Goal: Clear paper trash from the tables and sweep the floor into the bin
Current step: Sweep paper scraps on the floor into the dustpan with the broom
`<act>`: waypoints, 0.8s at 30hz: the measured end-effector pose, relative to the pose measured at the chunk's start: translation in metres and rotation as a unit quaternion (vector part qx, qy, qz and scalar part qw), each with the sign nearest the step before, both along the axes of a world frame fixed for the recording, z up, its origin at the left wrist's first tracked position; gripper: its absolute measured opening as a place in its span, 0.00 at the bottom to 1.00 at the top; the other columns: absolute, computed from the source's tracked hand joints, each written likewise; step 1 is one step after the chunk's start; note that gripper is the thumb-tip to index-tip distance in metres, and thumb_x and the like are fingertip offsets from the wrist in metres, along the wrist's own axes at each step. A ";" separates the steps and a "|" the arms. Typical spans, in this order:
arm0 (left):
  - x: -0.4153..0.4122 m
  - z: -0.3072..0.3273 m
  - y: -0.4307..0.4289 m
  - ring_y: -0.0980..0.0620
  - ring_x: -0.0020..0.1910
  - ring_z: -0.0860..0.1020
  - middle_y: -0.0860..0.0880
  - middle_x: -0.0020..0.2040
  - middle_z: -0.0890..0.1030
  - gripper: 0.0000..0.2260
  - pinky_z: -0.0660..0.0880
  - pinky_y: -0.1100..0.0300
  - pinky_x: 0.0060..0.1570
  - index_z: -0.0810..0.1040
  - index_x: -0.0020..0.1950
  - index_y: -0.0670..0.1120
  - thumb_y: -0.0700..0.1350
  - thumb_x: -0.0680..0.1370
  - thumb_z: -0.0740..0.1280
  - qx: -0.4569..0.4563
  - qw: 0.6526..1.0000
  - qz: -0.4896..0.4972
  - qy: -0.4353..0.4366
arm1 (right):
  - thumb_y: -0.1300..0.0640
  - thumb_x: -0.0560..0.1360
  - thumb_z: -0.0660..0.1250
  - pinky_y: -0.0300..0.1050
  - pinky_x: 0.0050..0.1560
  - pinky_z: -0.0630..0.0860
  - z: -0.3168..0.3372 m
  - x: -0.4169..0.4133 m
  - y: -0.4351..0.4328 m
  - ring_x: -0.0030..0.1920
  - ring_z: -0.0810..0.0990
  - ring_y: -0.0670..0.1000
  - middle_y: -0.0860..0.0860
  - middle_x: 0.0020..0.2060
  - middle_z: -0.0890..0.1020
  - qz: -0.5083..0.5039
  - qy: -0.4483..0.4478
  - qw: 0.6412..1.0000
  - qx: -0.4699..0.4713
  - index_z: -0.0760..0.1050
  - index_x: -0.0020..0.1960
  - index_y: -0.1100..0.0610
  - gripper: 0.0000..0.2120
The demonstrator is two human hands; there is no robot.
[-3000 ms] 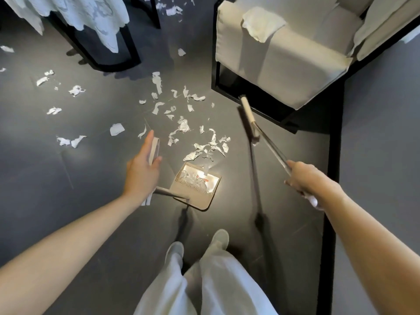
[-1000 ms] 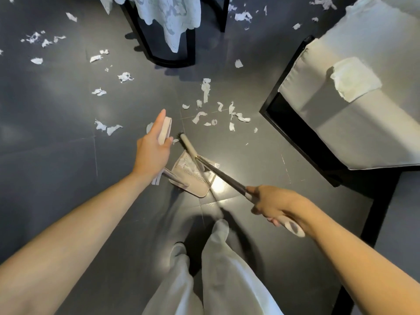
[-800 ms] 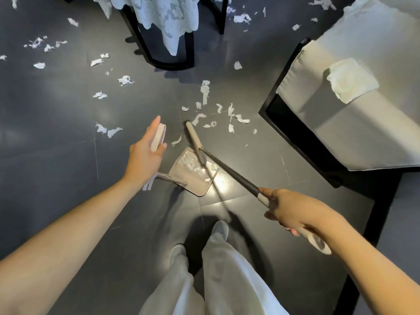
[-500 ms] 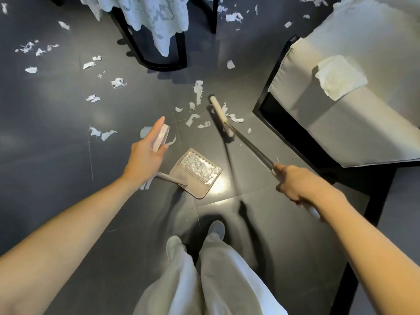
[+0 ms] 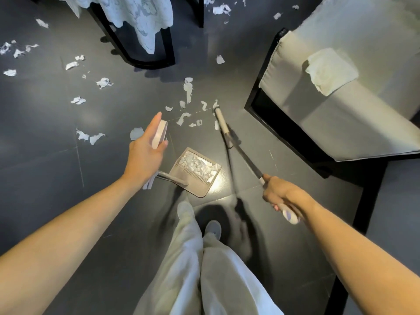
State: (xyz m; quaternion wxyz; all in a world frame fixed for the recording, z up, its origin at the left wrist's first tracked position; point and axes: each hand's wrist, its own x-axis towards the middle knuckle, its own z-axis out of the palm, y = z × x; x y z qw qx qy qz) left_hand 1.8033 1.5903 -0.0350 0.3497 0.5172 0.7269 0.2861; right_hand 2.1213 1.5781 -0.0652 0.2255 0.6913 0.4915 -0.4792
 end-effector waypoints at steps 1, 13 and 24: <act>0.000 0.001 0.001 0.47 0.52 0.76 0.59 0.61 0.69 0.28 0.76 0.44 0.56 0.59 0.75 0.62 0.41 0.80 0.63 0.000 1.000 -0.001 0.001 | 0.68 0.72 0.60 0.44 0.32 0.74 0.003 -0.004 -0.008 0.29 0.73 0.51 0.53 0.33 0.75 0.001 0.010 1.000 -0.010 0.64 0.71 0.55 0.28; -0.014 -0.001 0.015 0.65 0.47 0.67 0.55 0.59 0.72 0.28 0.59 0.85 0.41 0.59 0.76 0.58 0.40 0.80 0.63 0.016 1.000 0.014 0.006 | 0.69 0.72 0.60 0.38 0.22 0.68 0.076 -0.002 -0.031 0.20 0.67 0.49 0.52 0.26 0.73 -0.150 0.123 0.978 -0.081 0.64 0.72 0.42 0.35; -0.050 0.004 0.037 0.46 0.56 0.74 0.46 0.66 0.74 0.28 0.71 0.57 0.56 0.58 0.76 0.60 0.41 0.80 0.62 0.016 0.996 0.082 -0.004 | 0.72 0.75 0.57 0.34 0.17 0.64 0.105 -0.045 0.085 0.17 0.65 0.45 0.55 0.28 0.72 -0.158 0.126 0.978 0.052 0.70 0.67 0.57 0.23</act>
